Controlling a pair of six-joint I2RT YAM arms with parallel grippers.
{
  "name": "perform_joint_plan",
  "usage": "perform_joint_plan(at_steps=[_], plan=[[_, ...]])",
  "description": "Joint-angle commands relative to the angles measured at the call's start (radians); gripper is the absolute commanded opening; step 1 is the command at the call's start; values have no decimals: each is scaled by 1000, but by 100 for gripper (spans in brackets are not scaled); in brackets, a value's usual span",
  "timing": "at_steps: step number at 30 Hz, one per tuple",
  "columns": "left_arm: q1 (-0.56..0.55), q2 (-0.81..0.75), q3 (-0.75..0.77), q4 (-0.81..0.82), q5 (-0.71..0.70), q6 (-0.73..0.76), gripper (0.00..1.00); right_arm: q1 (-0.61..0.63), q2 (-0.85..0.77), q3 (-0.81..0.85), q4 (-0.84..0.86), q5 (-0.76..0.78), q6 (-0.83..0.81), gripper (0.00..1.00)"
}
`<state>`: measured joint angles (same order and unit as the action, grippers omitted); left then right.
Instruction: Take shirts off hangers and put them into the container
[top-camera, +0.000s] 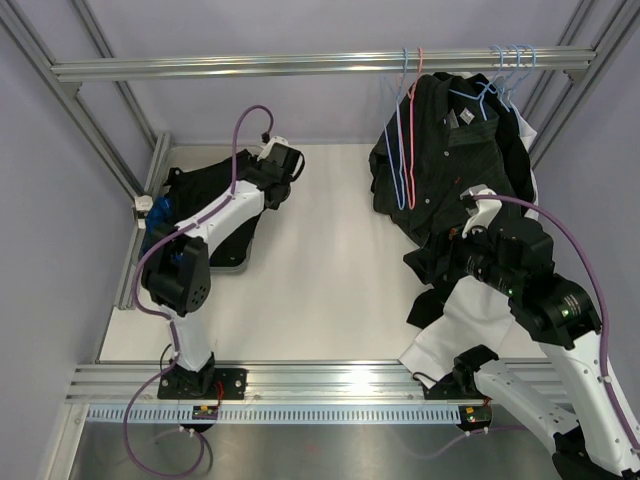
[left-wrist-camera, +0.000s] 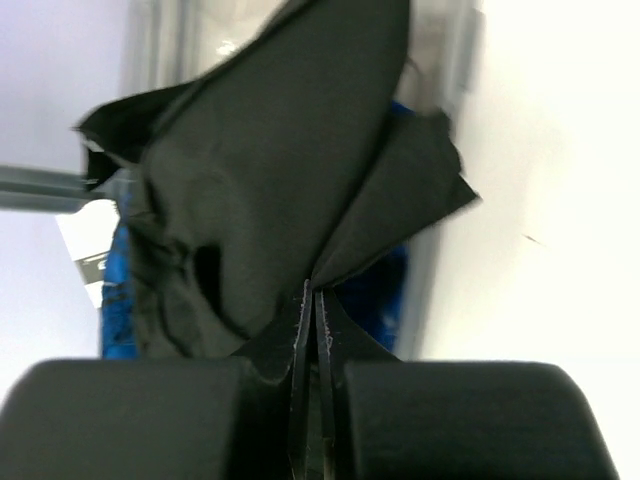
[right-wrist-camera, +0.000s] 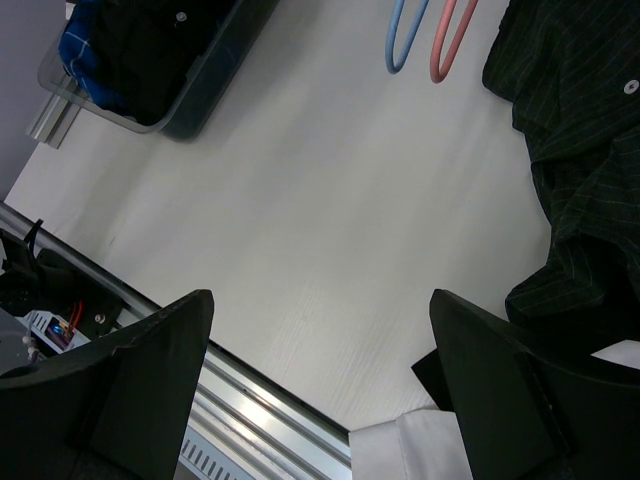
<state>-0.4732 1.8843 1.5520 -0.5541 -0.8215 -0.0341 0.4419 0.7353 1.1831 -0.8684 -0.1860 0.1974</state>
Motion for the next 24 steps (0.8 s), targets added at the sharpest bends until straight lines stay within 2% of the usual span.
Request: perform_joint_plan(at_steps=[1, 9, 16, 19, 20, 24], plan=[[37, -66, -21, 13, -25, -10, 2, -3, 13, 0, 11, -13, -16, 99], [157, -42, -156, 54, 88, -61, 1, -3, 24, 9, 9, -21, -27, 99], [225, 39, -188, 62, 195, -69, 2, -3, 33, 10, 5, -18, -27, 99], [228, 87, -147, 33, 258, -81, 11, -5, 45, 12, 5, -21, -27, 100], [229, 110, -135, 17, 290, -93, 17, -3, 49, 15, 5, -24, -29, 99], [237, 154, -73, -15, 317, -102, 28, -3, 55, 15, 6, -27, -26, 100]])
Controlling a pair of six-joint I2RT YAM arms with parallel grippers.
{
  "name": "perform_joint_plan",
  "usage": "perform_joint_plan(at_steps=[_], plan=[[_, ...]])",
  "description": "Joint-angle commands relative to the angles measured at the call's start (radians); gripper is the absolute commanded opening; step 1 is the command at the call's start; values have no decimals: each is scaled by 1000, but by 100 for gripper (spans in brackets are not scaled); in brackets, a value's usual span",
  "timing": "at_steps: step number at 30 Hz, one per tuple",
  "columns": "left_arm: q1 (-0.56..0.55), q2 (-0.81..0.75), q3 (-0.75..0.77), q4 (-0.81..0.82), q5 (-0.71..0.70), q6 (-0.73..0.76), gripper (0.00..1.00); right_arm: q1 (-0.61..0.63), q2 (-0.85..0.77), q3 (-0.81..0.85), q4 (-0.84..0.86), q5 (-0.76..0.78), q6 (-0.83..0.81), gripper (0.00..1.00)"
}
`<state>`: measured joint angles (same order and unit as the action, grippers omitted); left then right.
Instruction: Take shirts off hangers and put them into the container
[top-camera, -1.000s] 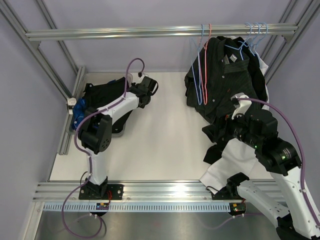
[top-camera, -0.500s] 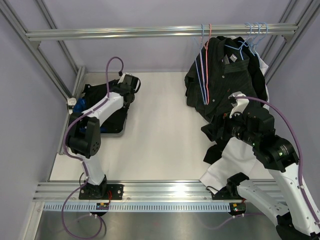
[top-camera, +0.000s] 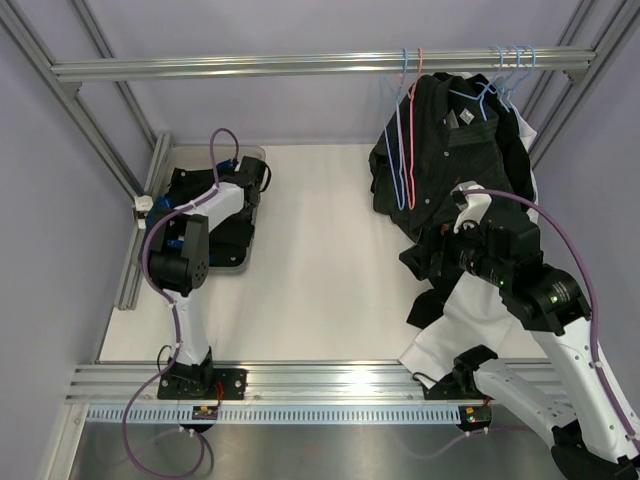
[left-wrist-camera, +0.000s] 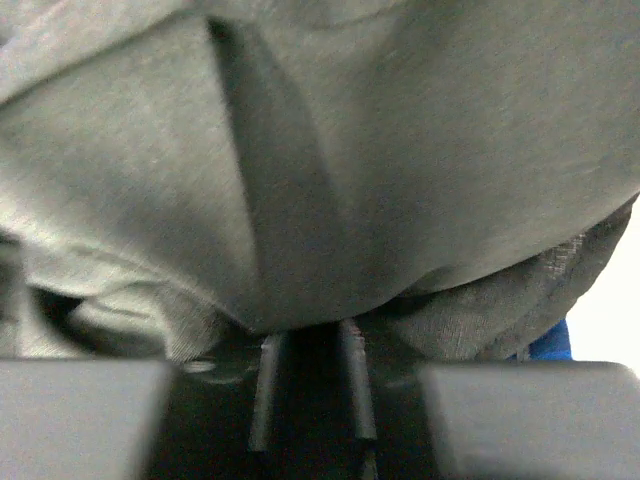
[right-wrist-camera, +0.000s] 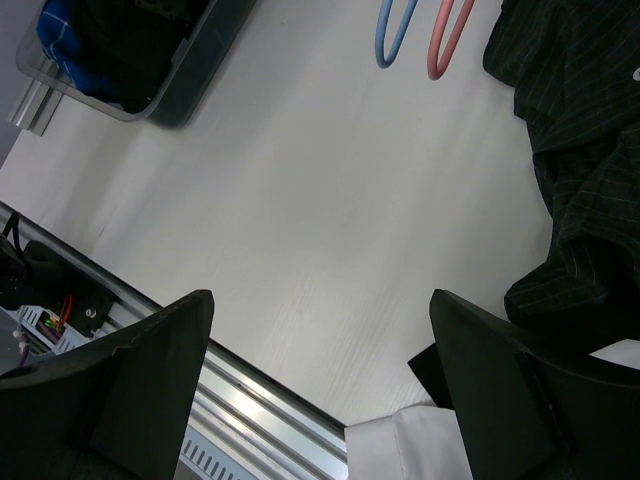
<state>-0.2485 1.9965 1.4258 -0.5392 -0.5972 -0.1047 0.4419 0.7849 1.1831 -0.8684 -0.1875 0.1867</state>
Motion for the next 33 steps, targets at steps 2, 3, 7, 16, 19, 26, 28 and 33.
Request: perform_joint_plan(at_steps=[2, 3, 7, 16, 19, 26, 28, 33], plan=[[12, 50, 85, -62, 91, -36, 33, -3, -1, 18, -1, -26, -15, 99], [12, 38, 87, -65, 93, -42, 36, -5, -4, 18, -3, -23, -15, 99], [12, -62, 102, -112, 76, -78, 56, -3, -27, 18, -11, -13, -12, 99], [11, -320, 147, -226, 74, -156, 80, -3, -39, 19, -3, -41, -3, 100], [11, -402, 105, -234, 126, -162, 81, -3, -41, 15, 3, -46, -4, 99], [11, -548, -75, -255, 198, -216, 74, -3, -36, 7, 19, -59, -10, 99], [11, -562, -137, -233, 221, -233, 69, -3, -35, 6, 26, -66, -9, 99], [14, -493, -283, -159, 244, -263, 64, -3, -24, 0, 31, -75, -9, 100]])
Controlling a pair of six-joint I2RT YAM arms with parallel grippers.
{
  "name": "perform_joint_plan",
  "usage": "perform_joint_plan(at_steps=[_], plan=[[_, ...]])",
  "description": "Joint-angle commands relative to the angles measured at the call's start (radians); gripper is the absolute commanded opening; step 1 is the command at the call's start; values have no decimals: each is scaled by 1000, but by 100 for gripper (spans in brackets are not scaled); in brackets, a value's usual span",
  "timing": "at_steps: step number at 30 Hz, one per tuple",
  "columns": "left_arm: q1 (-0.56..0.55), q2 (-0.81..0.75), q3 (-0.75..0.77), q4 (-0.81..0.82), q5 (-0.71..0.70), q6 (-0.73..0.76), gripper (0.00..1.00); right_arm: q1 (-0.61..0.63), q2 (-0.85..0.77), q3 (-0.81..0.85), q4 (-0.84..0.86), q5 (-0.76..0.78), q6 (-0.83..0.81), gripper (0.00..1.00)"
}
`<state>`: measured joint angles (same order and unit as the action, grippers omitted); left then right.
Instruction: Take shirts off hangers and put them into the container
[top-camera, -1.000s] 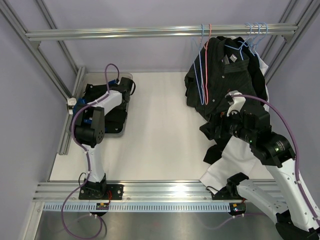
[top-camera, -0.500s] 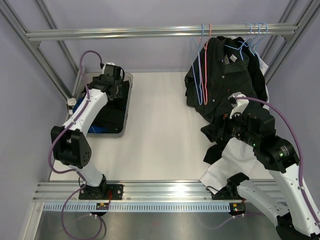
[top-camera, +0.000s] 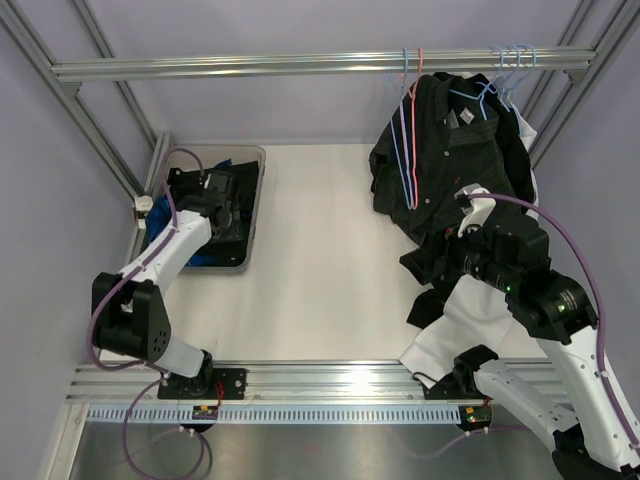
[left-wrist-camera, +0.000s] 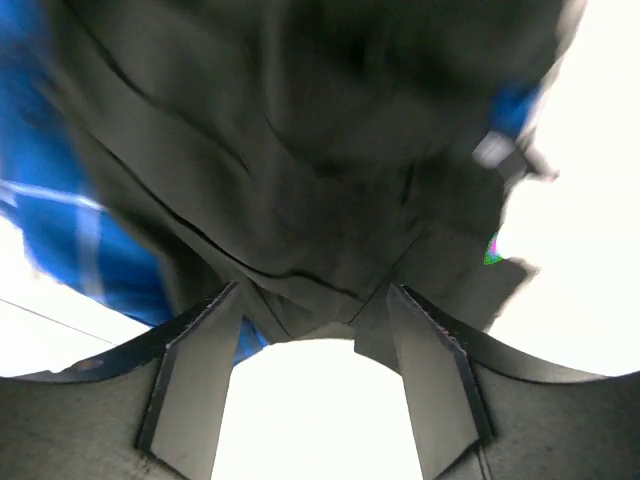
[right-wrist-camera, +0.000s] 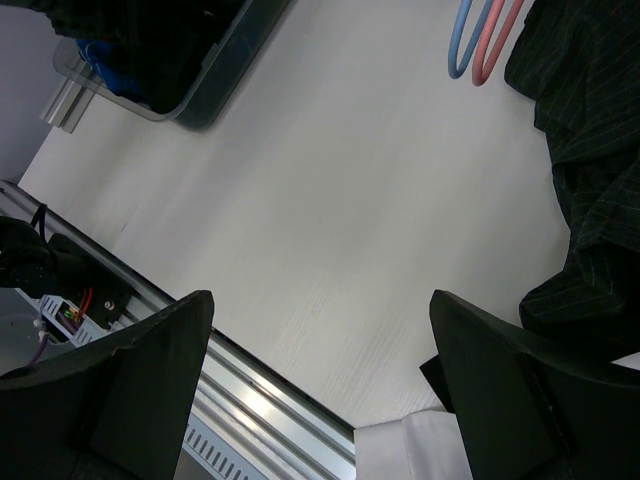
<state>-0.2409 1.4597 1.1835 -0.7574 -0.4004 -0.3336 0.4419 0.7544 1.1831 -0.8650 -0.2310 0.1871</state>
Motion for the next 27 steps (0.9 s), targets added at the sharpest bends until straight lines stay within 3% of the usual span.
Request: perform_joint_plan(at_steps=[1, 6, 9, 20, 22, 24, 27], plan=[[8, 65, -47, 87, 46, -36, 61, -3, 5, -2, 27, -31, -9, 99], [29, 259, -32, 144, 28, -42, 59, -3, 5, -7, 24, -33, -8, 99], [29, 281, -2, 139, 38, -47, 60, -3, 3, -4, 17, -34, -9, 99], [28, 2, 57, 15, 41, -39, 81, -3, 16, 44, 1, -19, -35, 99], [28, -48, 71, -16, 49, -42, 93, -3, 25, 65, 1, -7, -41, 99], [28, -131, 96, -43, 58, -44, 99, -3, 23, 81, 1, 12, -44, 99], [28, -254, 126, -72, 67, -25, 99, -3, 11, 111, 6, 68, -43, 100]])
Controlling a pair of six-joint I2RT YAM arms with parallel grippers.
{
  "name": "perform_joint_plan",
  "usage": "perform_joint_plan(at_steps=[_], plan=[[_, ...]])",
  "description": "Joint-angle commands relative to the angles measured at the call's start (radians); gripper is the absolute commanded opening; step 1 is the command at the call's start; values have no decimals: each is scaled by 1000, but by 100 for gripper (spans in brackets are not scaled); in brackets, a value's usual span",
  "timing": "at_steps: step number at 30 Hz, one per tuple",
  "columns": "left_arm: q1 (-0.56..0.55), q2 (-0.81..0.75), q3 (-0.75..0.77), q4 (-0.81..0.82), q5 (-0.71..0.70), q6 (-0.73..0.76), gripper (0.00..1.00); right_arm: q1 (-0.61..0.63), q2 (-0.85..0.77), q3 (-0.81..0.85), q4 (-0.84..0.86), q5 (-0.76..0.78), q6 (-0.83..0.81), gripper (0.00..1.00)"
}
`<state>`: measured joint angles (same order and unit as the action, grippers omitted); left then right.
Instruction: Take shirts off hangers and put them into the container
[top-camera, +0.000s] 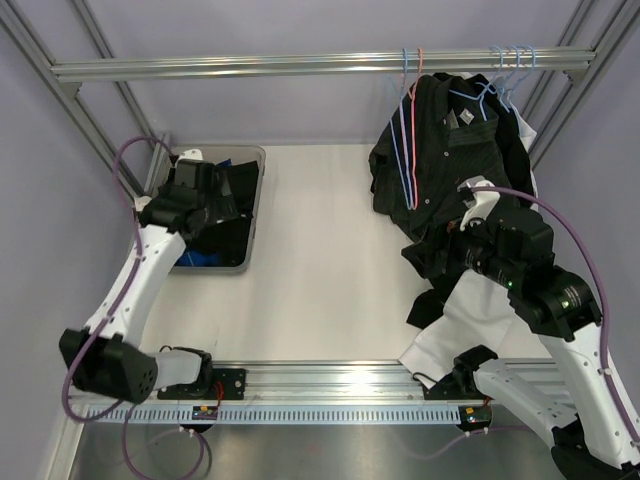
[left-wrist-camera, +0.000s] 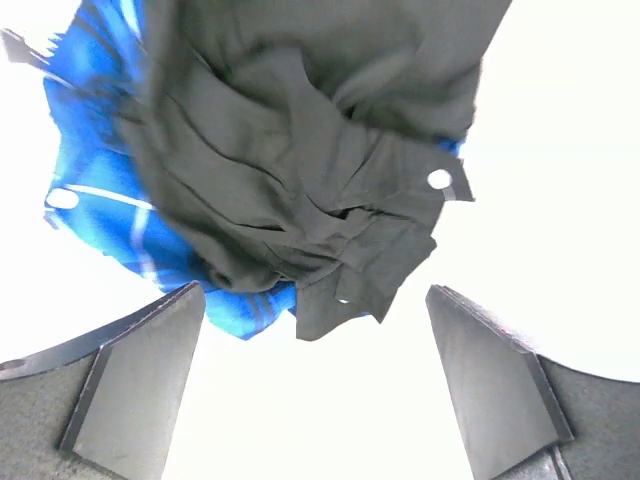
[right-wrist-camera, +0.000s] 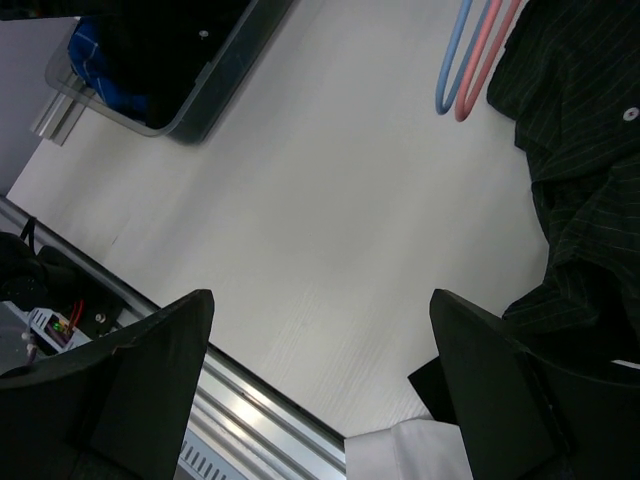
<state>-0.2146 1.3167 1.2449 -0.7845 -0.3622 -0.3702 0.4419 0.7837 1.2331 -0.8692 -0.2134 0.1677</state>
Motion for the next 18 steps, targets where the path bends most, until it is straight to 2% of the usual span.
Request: perform_joint_plan(at_steps=[1, 11, 18], plan=[[1, -143, 74, -53, 31, 16, 99, -3, -24, 75, 12, 87, -19, 100], [1, -534, 108, -140, 52, 57, 99, -3, -78, 206, -25, 313, -46, 99], [1, -760, 54, -165, 5, 36, 99, -3, -213, 187, -27, 397, -66, 99]])
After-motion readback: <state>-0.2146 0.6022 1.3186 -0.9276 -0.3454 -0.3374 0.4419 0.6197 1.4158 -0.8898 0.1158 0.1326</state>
